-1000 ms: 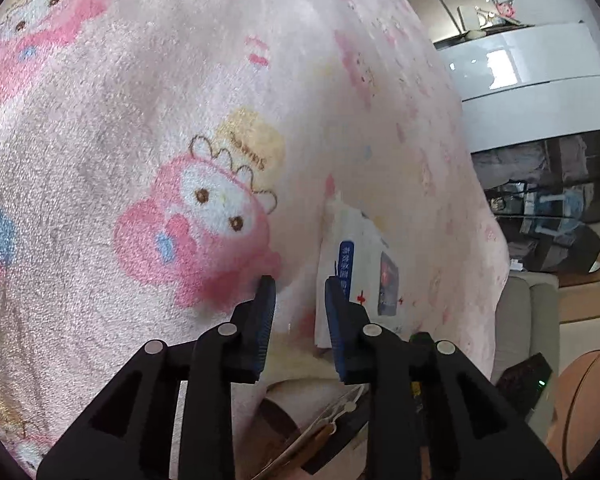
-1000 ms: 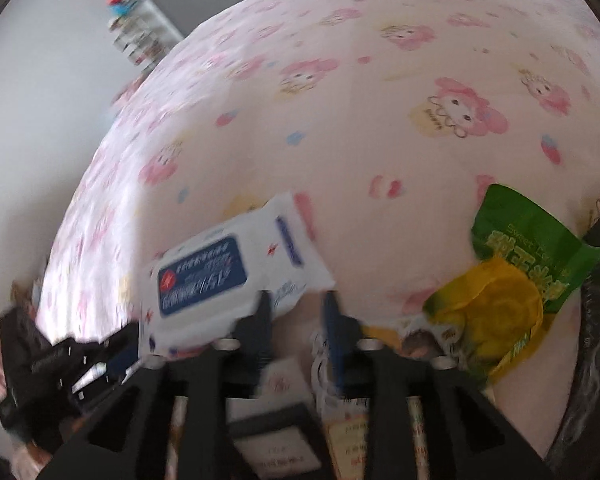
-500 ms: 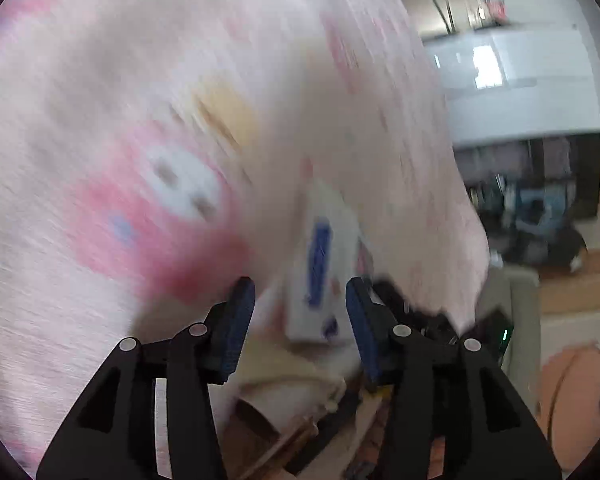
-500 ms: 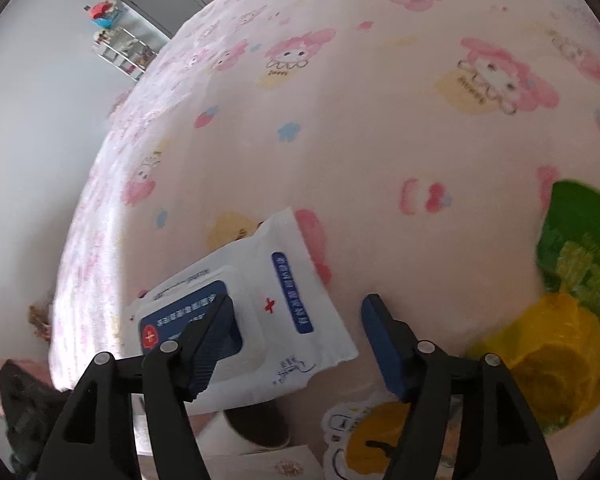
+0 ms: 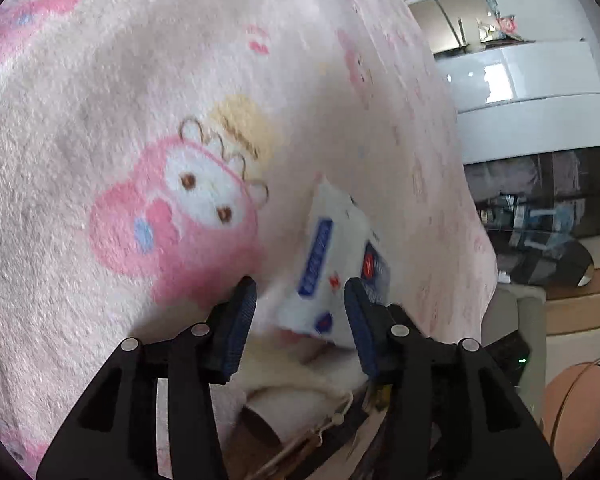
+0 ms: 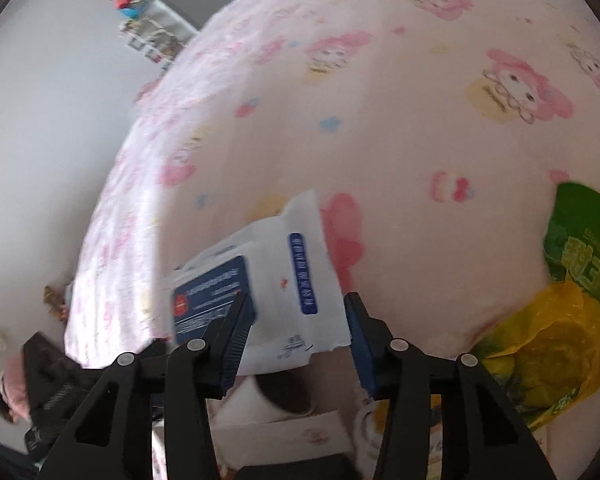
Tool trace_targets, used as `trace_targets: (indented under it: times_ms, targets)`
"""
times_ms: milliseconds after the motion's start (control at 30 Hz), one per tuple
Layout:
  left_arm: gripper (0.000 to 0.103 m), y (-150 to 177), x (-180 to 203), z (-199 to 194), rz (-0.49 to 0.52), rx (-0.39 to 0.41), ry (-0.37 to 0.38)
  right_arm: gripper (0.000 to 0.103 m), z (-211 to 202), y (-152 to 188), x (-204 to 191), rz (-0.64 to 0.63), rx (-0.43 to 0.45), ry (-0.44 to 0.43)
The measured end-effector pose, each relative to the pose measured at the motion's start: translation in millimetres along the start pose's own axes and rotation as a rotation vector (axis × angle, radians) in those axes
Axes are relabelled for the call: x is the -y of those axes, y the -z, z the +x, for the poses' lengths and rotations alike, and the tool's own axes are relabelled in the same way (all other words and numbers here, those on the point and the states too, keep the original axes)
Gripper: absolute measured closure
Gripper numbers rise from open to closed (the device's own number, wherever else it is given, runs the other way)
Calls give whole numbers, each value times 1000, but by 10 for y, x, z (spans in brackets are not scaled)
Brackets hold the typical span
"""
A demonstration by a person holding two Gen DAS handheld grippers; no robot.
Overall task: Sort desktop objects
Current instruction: 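Grasp the white alcohol wipes pack edge with the left tool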
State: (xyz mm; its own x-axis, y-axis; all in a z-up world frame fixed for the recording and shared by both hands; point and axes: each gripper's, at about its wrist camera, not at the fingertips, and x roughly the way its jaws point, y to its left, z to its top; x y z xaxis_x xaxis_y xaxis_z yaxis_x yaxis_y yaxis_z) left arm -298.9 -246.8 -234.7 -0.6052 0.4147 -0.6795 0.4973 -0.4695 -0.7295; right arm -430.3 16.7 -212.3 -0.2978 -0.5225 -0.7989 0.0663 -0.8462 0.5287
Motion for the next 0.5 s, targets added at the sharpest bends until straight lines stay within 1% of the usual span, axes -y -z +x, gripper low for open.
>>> trace_targets:
  times_ms: [67,100,167,200,233,267,300,333,500]
  targets:
    - [61,-8,27,103,23,-2,1,44,97,-5,43,26,0,-19]
    - [63,8,57,173,44,-12,-2,43,124,-2,39,29,5,-22]
    - [63,33,98,242,79,-7,-26,43,151,7,-40,-2,16,3]
    - [63,27,106,233,84,-4,-24,43,162,10,-93,-29,13,6]
    - [64,19,113,221,89,-1,-21,46,171,13,-140,-53,5,1]
    - [64,15,124,212,92,3,-12,53,160,17,-166,-66,1,-14]
    - [65,20,141,180,105,8,-11,56,146,21,-188,-76,-3,-30]
    - [66,26,159,146,119,13,-11,58,132,24,-211,-86,-7,-46]
    - [67,116,365,58,194,25,-13,67,-97,52,-301,-137,38,-16]
